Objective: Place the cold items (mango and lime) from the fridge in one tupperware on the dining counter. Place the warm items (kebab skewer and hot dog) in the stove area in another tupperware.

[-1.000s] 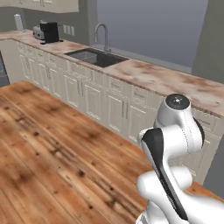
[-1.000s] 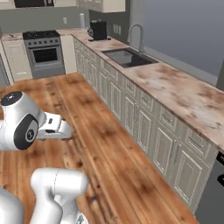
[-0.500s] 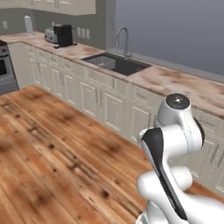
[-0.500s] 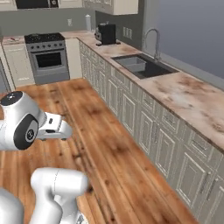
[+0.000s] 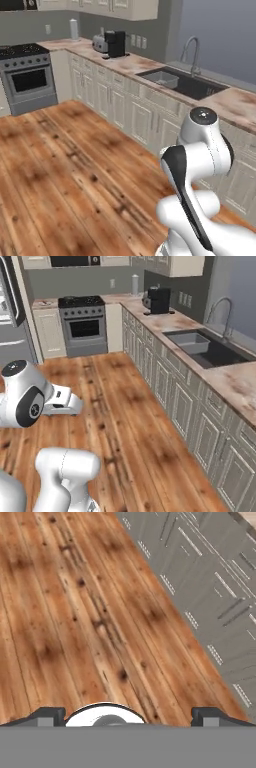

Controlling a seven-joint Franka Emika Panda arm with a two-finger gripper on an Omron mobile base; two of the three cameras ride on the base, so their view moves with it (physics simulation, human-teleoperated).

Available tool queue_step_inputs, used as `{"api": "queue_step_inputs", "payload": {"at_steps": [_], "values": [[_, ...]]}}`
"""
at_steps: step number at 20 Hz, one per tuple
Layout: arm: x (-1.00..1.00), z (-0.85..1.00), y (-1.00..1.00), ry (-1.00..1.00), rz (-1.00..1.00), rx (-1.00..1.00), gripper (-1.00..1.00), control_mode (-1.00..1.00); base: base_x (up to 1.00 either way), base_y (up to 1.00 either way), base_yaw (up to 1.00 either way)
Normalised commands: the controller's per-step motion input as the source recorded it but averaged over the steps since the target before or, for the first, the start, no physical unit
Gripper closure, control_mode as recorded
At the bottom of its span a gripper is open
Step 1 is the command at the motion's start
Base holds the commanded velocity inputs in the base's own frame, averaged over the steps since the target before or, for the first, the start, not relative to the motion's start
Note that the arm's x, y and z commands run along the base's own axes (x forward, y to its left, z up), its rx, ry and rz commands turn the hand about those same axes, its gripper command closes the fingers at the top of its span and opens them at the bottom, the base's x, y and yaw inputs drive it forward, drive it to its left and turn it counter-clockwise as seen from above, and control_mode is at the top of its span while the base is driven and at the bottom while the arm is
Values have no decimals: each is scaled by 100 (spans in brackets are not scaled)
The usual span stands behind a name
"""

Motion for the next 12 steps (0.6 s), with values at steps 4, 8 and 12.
{"api": "queue_step_inputs", "payload": {"at_steps": [4,8,12], "values": [[0,0,0,0,0,0,-100,100,100,2,40],[0,0,0,0,0,0,-100,100,100,0,30],[0,0,0,0,0,0,-100,100,100,0,24]]}}
